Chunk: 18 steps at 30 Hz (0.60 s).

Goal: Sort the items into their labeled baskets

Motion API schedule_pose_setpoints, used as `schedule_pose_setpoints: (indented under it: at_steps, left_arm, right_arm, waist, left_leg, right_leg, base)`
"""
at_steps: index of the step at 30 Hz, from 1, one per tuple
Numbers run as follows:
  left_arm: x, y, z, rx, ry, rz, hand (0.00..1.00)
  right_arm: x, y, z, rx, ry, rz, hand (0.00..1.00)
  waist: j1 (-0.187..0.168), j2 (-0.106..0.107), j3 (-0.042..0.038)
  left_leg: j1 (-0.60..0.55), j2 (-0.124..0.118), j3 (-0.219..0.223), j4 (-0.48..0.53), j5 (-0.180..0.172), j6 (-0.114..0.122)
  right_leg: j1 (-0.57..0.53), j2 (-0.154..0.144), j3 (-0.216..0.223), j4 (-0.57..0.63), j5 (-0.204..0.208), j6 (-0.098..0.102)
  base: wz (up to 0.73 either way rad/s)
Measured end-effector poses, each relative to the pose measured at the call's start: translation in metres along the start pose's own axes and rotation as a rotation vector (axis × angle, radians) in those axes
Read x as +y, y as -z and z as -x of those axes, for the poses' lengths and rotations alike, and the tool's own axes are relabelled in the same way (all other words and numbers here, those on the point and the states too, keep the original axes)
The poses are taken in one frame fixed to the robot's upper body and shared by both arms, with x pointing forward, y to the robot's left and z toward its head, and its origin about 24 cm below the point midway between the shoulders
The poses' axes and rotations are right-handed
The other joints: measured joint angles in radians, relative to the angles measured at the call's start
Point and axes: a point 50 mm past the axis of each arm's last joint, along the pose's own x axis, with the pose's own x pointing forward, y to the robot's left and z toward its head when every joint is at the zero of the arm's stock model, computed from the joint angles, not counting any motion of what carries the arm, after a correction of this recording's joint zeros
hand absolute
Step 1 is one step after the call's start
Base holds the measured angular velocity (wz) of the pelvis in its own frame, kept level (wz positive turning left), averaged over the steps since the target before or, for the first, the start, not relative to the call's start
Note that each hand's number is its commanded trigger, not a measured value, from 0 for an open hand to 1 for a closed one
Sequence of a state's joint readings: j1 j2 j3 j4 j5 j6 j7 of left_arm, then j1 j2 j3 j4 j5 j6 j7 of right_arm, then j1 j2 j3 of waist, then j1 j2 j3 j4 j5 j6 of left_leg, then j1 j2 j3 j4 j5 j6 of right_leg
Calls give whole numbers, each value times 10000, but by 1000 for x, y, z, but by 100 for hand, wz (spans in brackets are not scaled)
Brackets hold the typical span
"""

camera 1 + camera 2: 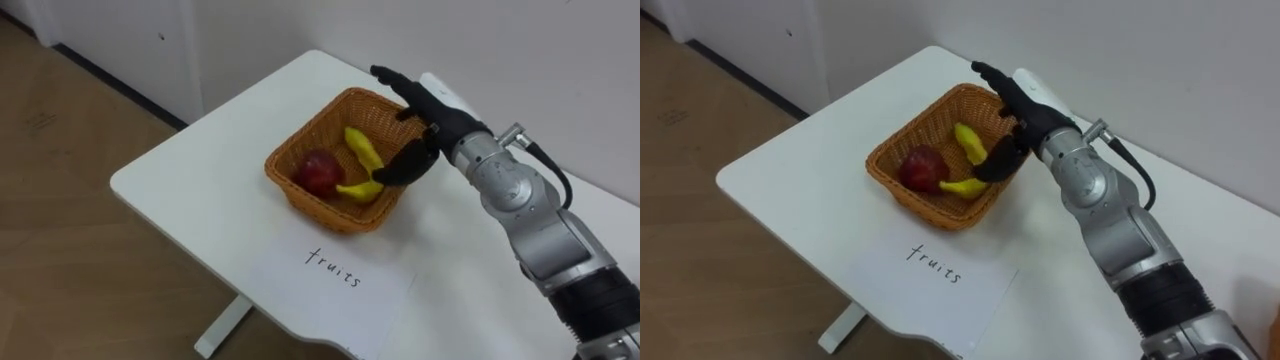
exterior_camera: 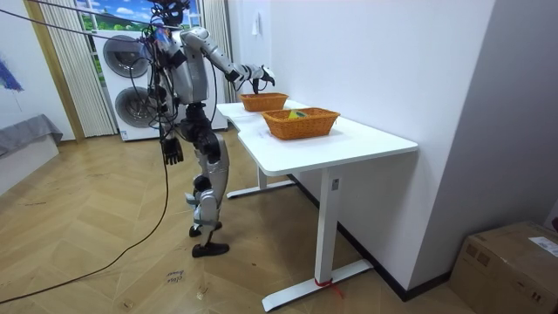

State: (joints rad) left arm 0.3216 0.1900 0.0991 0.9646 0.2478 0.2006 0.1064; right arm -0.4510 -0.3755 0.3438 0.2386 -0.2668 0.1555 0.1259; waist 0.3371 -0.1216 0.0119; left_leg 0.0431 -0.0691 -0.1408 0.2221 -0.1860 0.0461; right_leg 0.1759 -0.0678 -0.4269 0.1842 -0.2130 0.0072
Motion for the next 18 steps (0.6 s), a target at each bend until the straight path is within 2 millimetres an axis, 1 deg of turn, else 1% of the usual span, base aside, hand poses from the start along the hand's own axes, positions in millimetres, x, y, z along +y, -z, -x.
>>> schedule_pose_setpoints:
  at_steps: [4, 7, 18]
  left_arm:
    - [0, 1, 0, 55, -7, -4, 0]
    - [0, 1, 0, 102, -14, -9, 0]
    - [1, 1, 0, 107, -29, 40, 0]
  right_arm:
    - [1, 2, 1, 98, -38, -28, 0]
    - [2, 3, 1, 175, -40, -28, 0]
    - [1, 3, 1, 180, 24, 10, 0]
  waist:
    - [1, 55, -9]
    - [0, 93, -32]
    - [9, 56, -51]
  left_leg:
    - [4, -1, 0, 0, 0, 0]
    - [4, 0, 1, 0, 1, -1]
    - [38, 2, 9, -1, 6, -4]
  right_leg:
    - [4, 0, 3, 0, 0, 0]
    - [2, 0, 3, 1, 0, 0]
    - [20, 2, 32, 7, 0, 0]
  base:
    - [0]
    - [0]
    - [0]
